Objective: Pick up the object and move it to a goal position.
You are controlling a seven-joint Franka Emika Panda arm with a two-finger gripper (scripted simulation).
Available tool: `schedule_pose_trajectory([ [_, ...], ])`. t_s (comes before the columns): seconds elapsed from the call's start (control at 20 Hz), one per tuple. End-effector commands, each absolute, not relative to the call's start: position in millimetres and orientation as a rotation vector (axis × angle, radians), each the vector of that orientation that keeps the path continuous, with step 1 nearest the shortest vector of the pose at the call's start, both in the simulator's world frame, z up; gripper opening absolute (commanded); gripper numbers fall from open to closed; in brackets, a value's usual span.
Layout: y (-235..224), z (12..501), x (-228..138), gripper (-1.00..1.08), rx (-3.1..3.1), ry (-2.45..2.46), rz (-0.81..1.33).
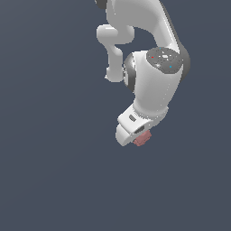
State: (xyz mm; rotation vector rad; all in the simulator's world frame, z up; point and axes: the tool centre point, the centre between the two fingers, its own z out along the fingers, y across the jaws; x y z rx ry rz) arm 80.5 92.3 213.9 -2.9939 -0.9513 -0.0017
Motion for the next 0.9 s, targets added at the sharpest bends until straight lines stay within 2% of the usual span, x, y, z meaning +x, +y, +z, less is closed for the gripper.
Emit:
schedule_pose_trajectory([
  [0.0,99,223,90,-1.0,-2.994,-0.95,0.0],
  [0.85,126,258,126,-1.0,-2.994,-0.951,0.0],
])
